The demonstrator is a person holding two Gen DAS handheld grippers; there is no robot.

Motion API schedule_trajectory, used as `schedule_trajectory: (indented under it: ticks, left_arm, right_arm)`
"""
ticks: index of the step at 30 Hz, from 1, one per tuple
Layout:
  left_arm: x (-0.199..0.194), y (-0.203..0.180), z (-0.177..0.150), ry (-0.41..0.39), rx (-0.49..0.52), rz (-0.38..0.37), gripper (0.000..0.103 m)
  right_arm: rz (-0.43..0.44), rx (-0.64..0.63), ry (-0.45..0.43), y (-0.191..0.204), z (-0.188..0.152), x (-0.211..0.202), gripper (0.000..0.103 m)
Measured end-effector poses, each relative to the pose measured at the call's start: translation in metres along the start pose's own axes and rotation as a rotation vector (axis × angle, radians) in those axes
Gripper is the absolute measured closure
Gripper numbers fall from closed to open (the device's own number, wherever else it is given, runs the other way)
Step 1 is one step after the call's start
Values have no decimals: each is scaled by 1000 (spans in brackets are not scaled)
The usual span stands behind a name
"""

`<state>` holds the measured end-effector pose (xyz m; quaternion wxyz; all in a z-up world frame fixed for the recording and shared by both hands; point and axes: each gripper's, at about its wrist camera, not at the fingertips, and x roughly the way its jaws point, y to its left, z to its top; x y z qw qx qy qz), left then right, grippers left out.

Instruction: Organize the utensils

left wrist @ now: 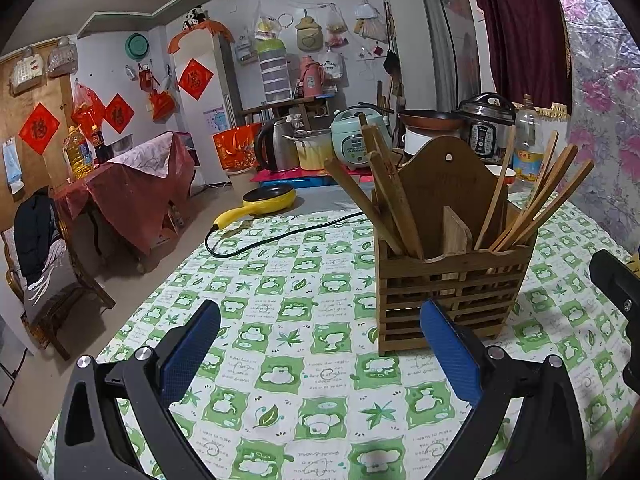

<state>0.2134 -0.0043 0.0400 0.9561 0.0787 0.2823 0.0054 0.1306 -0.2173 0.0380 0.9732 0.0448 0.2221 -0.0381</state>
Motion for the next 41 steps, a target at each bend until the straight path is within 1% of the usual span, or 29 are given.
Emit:
schedule_trajectory:
  ticks: [27,36,41]
  left_arm:
    - [0,-2,-1,-3,6,2,5]
    - [-3,2,1,-18,14,-5,5]
    - [-4,-3,-1,-27,27,-6,5]
  right_arm:
    - [0,2,-1,-1,0,0,6]
    - [0,4,-2,-2,0,0,6]
    - [0,5,-1,-3,1,0,6]
